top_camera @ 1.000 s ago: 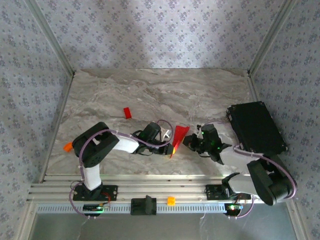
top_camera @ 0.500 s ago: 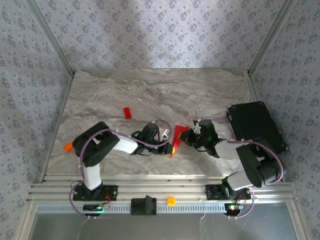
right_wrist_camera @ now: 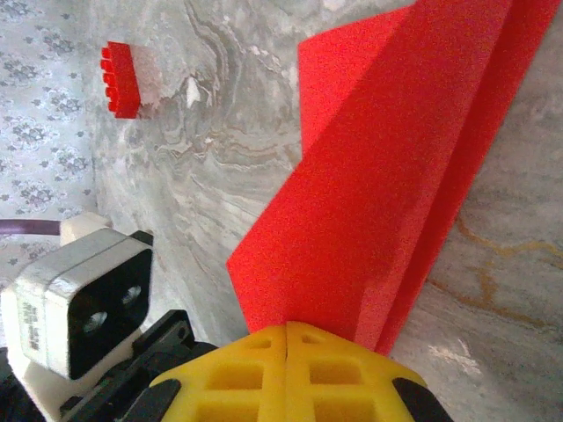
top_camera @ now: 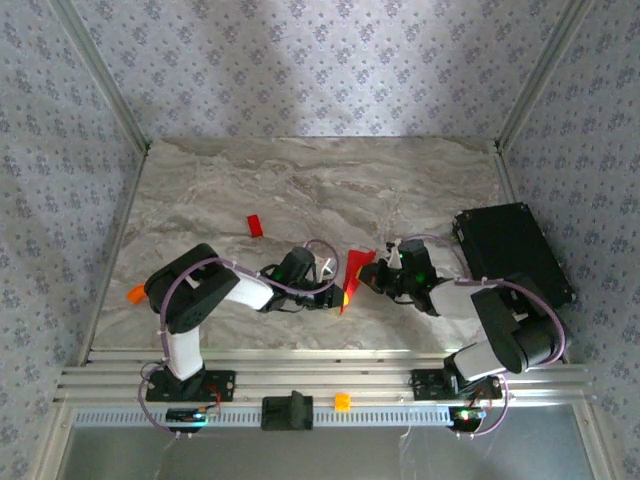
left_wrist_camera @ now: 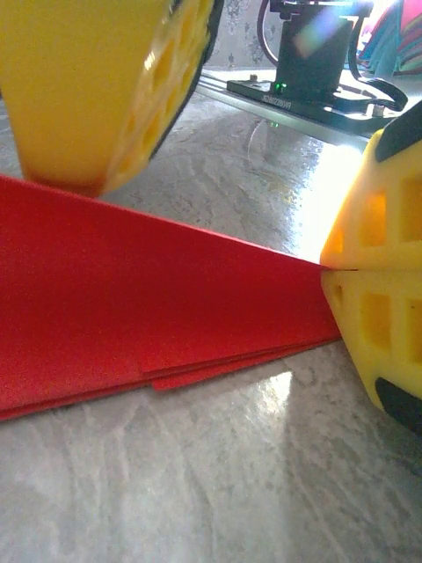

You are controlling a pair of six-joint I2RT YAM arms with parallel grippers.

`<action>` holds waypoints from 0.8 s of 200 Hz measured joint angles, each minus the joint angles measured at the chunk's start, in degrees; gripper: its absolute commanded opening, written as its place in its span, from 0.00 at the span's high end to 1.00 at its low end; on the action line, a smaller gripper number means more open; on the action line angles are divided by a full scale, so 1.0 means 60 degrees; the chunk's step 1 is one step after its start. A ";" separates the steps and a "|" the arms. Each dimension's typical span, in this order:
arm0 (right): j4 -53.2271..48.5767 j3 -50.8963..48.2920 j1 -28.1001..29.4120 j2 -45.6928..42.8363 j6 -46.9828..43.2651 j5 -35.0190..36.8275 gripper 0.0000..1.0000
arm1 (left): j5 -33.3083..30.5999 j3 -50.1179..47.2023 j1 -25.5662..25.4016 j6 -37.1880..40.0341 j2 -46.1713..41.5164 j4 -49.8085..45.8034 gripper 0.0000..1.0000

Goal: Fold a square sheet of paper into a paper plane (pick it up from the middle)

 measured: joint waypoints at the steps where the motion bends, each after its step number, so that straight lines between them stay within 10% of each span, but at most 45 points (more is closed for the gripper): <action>1: 0.0000 0.0000 0.0000 0.0007 0.0000 -0.0007 0.96 | 0.0000 -0.0004 0.0000 0.0000 0.0000 0.0000 1.00; 160: 0.1107 0.0430 0.0044 0.1537 0.0149 -0.0379 0.96 | -0.0273 -0.0259 0.0007 -0.0459 -0.0044 0.0419 1.00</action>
